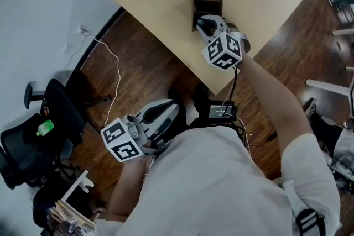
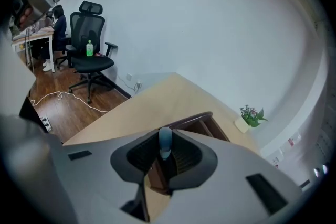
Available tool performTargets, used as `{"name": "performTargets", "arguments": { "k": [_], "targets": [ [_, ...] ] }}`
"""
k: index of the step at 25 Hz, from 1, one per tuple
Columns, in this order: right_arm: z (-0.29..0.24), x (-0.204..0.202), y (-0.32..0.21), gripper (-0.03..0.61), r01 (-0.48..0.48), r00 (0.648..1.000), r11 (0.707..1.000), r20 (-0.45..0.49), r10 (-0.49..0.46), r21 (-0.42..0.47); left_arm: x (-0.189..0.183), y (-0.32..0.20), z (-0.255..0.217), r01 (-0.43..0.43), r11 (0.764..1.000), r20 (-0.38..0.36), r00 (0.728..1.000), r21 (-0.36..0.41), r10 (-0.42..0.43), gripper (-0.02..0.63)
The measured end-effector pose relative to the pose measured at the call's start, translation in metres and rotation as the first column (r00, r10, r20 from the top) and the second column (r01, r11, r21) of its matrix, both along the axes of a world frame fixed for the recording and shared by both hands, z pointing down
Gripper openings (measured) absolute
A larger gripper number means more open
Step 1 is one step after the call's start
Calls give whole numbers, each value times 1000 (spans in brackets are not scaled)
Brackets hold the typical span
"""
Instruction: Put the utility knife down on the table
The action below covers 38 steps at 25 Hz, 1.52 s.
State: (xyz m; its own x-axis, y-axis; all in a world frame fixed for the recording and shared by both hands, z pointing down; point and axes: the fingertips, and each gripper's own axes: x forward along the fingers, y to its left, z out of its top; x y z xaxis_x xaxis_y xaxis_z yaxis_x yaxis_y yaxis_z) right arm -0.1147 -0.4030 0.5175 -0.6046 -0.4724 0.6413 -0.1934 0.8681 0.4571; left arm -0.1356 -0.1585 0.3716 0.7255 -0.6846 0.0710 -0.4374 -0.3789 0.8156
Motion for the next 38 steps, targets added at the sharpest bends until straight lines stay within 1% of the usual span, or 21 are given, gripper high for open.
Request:
{"name": "performTargets", "arguments": {
  "k": [2, 5, 9, 12, 18, 20, 23, 31, 38],
  "targets": [
    [8, -1, 1, 69, 0, 1000, 1000, -15, 1, 18, 1, -1, -2, -1, 1000, -1, 1000, 2, 1, 3],
    [10, -6, 5, 69, 6, 1000, 999, -13, -5, 37, 3, -1, -4, -8, 1000, -4, 1000, 5, 8, 3],
    [12, -11, 13, 71, 23, 1000, 1000, -10, -23, 2, 4, -2, -4, -19, 1000, -8, 1000, 6, 19, 3],
    [13, -11, 17, 71, 28, 1000, 1000, -14, -28, -6, 5, -2, -4, -31, 999, -12, 999, 8, 31, 3],
    [12, -11, 16, 76, 5, 1000, 999, -12, -5, -31, 7, -3, -5, -53, 999, -15, 998, 14, 53, 3],
    [11, -11, 19, 129, 3, 1000, 999, -5, -3, -46, 8, -2, -6, -57, 998, -16, 998, 16, 58, 3],
    [8, -11, 22, 164, 1, 1000, 998, 3, -1, -65, 8, -4, -9, -65, 998, -19, 998, 23, 65, 3],
    [-9, 0, 24, 167, -40, 999, 997, 23, 42, -68, 11, -9, -18, -96, 994, -21, 995, 60, 98, 3],
    [-31, 28, 31, 167, -138, 987, 984, 69, 146, -116, 14, -11, -24, -139, 987, -24, 990, 81, 142, 3]
  ]
}}
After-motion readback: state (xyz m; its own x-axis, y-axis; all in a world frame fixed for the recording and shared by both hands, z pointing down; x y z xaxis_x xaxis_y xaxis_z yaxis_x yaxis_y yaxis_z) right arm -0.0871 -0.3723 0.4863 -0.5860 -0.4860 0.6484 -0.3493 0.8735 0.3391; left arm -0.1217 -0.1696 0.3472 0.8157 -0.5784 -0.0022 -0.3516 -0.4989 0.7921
